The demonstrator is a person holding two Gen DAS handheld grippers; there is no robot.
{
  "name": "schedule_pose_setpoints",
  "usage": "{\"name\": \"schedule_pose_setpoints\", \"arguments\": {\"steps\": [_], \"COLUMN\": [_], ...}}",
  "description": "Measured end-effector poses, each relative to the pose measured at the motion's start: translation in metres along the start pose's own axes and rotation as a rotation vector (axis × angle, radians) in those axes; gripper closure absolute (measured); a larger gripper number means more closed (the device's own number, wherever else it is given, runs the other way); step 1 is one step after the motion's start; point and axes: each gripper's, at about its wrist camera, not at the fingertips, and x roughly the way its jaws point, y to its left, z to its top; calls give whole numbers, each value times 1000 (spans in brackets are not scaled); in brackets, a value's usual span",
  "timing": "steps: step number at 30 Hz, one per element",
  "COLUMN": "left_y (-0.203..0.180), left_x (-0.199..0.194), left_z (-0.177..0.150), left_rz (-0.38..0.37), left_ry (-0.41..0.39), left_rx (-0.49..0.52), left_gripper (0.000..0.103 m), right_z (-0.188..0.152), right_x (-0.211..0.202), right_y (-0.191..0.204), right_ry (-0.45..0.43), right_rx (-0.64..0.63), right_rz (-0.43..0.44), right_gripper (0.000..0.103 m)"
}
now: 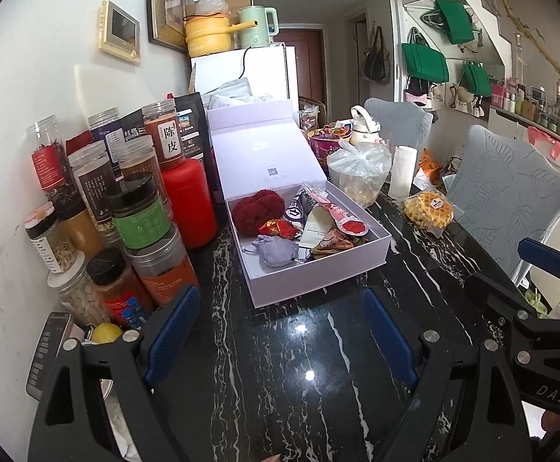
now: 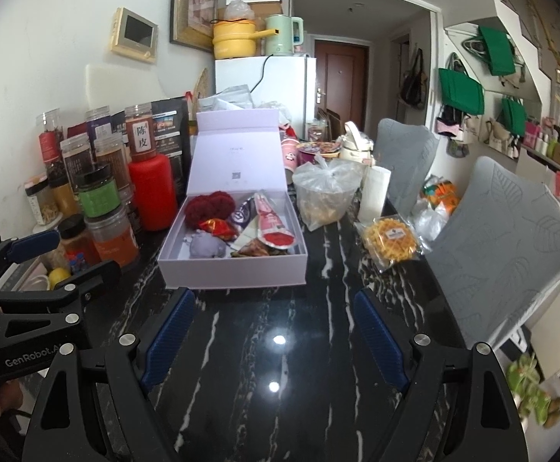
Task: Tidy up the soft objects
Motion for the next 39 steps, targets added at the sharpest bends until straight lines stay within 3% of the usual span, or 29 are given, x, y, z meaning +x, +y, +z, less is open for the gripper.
{"name": "schedule_pose_setpoints", "arguments": {"steps": [39], "left_y": [-7], "left_x": [8], "left_z": [2], "left_rz": [-14], "left_ry": [26], "left_rx": [16], "left_gripper": [15], "right_z": [-3], "right_x": [14], "right_y": [-7], "right_ry": [31], "right_rx": [14], "right_rz": [-18], "right_gripper": [18]}}
